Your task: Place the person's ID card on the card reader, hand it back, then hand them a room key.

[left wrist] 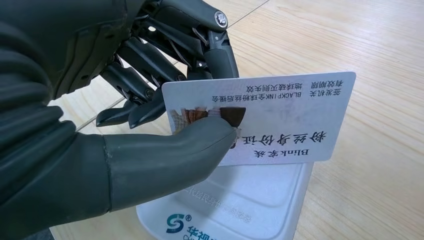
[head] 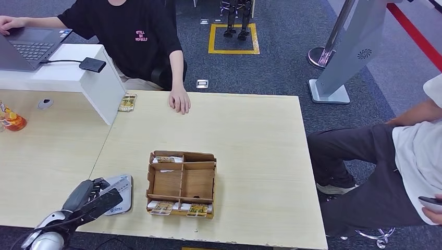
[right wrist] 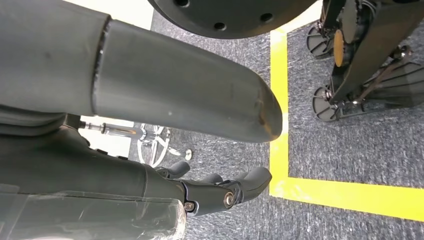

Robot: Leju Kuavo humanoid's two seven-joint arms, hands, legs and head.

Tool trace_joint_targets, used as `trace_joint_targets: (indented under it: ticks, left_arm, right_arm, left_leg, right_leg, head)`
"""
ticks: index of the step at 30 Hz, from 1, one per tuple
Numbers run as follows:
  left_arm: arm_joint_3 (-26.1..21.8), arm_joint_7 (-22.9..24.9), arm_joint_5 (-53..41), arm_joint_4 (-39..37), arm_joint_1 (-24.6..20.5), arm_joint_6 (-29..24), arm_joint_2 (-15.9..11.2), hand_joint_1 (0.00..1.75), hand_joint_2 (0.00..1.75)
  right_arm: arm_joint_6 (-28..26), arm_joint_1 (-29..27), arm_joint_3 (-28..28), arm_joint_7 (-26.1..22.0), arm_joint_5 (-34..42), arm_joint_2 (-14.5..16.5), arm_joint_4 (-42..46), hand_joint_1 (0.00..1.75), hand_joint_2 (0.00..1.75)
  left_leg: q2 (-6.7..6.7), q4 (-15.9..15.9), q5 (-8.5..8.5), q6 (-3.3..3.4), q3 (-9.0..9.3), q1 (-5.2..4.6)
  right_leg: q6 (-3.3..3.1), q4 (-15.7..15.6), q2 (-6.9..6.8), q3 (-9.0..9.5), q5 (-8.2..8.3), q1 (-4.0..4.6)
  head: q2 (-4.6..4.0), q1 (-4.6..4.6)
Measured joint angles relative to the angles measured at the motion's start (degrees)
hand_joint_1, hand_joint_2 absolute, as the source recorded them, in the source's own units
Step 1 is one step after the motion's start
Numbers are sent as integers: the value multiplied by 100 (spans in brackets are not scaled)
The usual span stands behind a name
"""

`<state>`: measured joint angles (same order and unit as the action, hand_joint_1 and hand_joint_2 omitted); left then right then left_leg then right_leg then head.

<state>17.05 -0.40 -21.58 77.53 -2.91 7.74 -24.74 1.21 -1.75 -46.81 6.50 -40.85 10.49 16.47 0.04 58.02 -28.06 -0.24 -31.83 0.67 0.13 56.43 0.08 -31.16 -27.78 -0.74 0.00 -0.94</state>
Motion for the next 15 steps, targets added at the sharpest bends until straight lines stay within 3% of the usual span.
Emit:
trace_joint_targets:
  ticks: [7, 11, 15]
  left_arm:
    - [20, 32, -484, 7, -4, -188, 2, 175, 175]
    - [152, 315, -1563, 37, -9, -840, 88, 175, 175]
    - [269, 503, -2454, 37, 4, -1502, 374, 175, 175]
  right_arm:
    - [-28, 46, -105, -67, -64, -4, -48, 0, 0]
    - [-67, 59, -194, -64, -80, -3, -55, 0, 0]
    - [-105, 93, -291, -38, -99, 9, -60, 0, 0]
  left_leg:
    - [0, 1, 0, 0, 0, 0]
    - [0, 1, 0, 0, -1, -1]
    - [-1, 1, 0, 0, -2, -2]
  right_leg:
    - [0, 0, 0, -1, 0, 0]
    - [0, 0, 0, -1, 0, -1]
    - [1, -1, -1, -1, 0, -2]
  head:
    - [0, -1]
    - [0, -2]
    - [0, 1]
